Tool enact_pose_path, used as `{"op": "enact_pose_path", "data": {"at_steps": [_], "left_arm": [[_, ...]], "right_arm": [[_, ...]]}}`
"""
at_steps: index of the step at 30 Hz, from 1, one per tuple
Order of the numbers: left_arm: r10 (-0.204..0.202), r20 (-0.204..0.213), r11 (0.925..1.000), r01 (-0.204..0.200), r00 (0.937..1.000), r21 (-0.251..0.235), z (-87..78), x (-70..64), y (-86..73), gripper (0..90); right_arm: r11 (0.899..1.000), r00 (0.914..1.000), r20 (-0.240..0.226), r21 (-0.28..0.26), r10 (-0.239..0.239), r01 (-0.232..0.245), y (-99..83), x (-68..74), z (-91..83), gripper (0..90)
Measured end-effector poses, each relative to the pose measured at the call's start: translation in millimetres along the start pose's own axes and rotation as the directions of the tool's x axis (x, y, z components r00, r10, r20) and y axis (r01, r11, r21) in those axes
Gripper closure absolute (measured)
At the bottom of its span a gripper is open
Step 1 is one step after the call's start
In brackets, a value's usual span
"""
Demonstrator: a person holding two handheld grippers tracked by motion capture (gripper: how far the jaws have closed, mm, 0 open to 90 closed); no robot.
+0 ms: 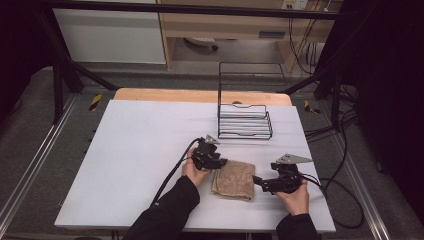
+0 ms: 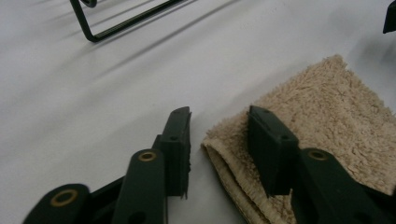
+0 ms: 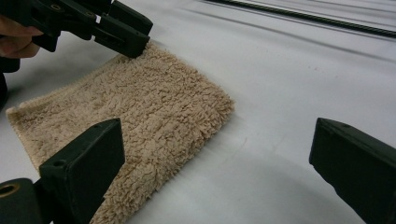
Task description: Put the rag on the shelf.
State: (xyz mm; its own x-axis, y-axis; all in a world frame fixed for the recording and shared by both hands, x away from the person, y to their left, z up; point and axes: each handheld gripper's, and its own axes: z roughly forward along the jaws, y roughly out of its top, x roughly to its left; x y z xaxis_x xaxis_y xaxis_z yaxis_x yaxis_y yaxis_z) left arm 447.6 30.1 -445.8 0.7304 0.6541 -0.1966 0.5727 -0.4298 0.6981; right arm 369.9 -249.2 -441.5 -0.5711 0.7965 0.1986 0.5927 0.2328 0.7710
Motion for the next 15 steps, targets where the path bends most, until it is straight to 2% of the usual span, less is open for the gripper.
{"op": "enact_pose_path", "data": {"at_steps": [2,3,9,15], "left_arm": [[0.002,-0.001,0.9999,-0.002,1.0000,0.011,0.9,-0.2,-0.2,64.9],[-0.008,0.003,0.9998,0.008,1.0000,0.017,2.4,-1.2,-0.6,65.0],[-0.012,-0.011,0.9995,0.012,0.9999,0.028,4.2,-4.0,0.2,66.1],[-0.001,-0.007,0.9995,0.002,1.0000,0.033,4.9,-8.2,0.6,76.8]], "right_arm": [[1.000,1.0000,-0.002,0.002,0.004,-0.004,0.3,-0.1,0.5,4.3],[1.000,1.0000,-0.003,0.002,0.004,-0.004,0.3,-0.1,0.7,4.3],[1.000,1.0000,-0.005,0.004,0.008,-0.008,1.0,-0.5,0.9,4.8],[1.000,0.9997,-0.006,-0.007,0.026,-0.026,4.1,-2.8,3.0,9.4]]}}
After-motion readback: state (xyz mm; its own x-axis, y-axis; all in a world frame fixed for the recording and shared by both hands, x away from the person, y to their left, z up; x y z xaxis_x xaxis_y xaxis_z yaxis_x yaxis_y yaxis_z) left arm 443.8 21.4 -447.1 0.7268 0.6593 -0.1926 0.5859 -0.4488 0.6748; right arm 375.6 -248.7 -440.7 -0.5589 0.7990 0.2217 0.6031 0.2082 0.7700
